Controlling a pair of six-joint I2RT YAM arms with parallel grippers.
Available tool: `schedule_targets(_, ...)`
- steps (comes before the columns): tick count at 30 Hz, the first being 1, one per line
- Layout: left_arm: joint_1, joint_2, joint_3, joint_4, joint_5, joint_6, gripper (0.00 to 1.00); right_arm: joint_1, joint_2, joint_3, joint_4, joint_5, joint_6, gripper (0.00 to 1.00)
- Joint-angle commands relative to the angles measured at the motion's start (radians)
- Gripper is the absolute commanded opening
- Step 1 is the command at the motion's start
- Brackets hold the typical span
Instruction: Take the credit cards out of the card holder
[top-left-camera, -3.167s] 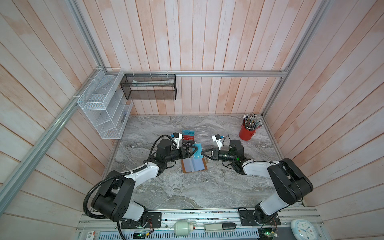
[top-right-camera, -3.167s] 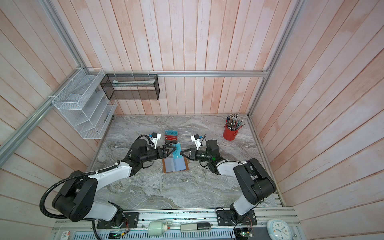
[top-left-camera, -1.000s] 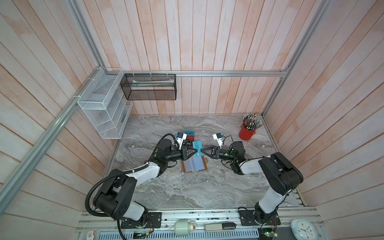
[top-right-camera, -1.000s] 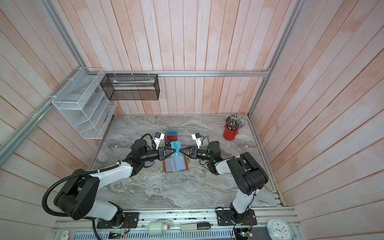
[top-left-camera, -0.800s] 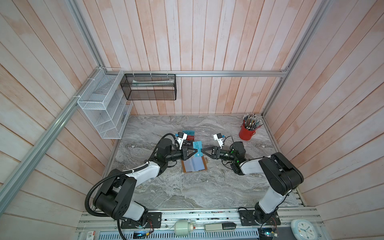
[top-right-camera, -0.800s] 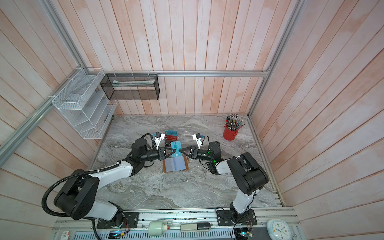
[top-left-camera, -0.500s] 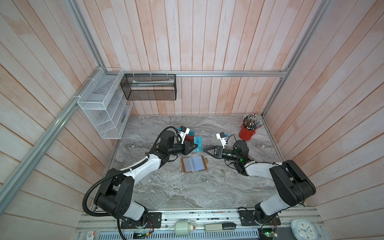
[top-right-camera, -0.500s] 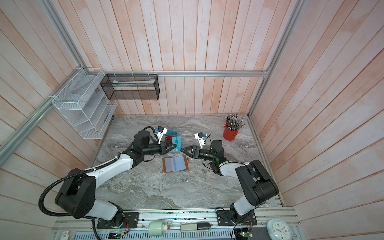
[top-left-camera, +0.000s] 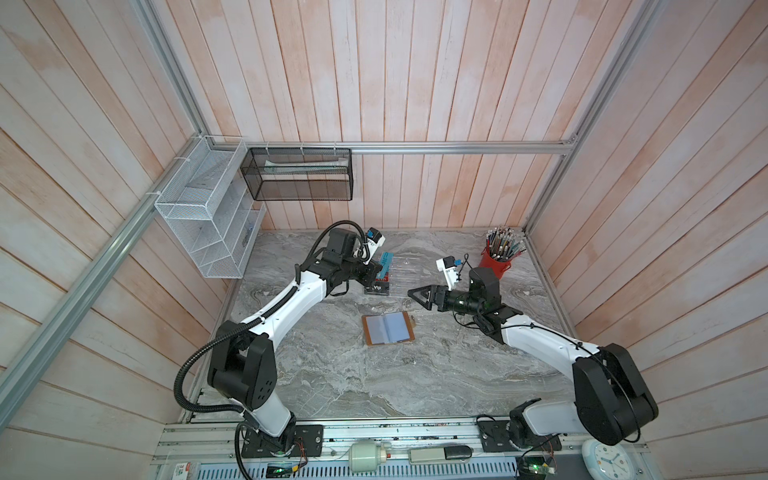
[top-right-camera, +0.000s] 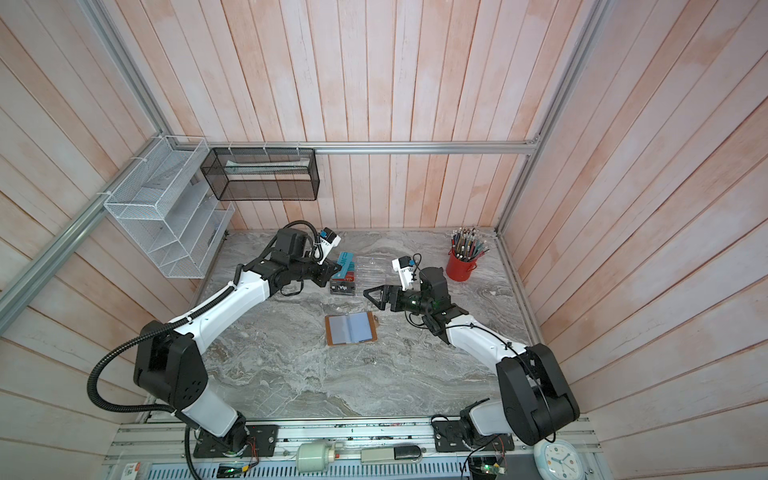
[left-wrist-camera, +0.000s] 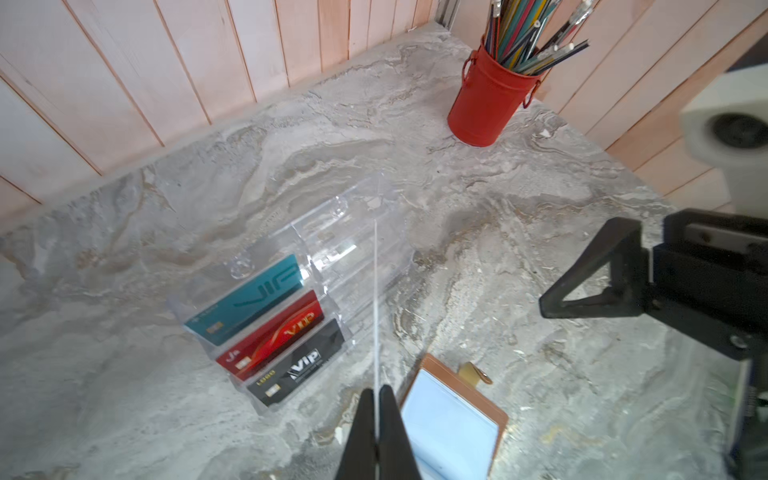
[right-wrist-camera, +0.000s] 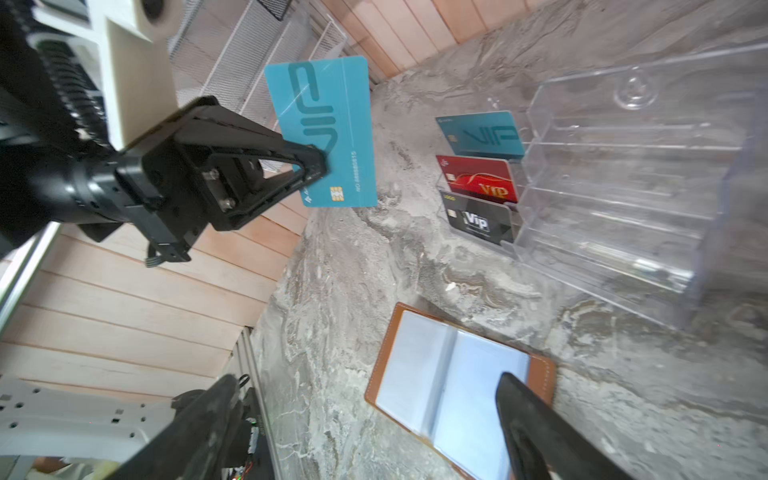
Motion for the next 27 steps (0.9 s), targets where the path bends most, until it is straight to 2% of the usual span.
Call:
schedule_targets(1,0.001,0.054,0.079,-0.148,-0.108,0.256,0.00,-0.006,-0.004,0.055,-0.180,0.125,-0.098,0.98)
schedule_targets(9,0.000,0.130,0.140,-0.227,-0.211,0.627,0.00,0.004,0.011,0.104,-0.248,0.205,-0.138,0.98)
schedule_targets(14,0.000,0.171,0.197,-0.217,-0.250,0.775,0.00,0.050,0.054,0.169,-0.324,0.305,-0.195,0.98)
schedule_targets(22,-0.002,0.250,0.296,-0.237,-0.281,1.013,0.00,0.057,0.118,0.227,-0.333,0.310,-0.192,0.98)
schedule_targets(27,0.003,0.303,0.343,-0.264,-0.287,1.087,0.00,0.056,0.148,0.266,-0.337,0.356,-0.187,0.98)
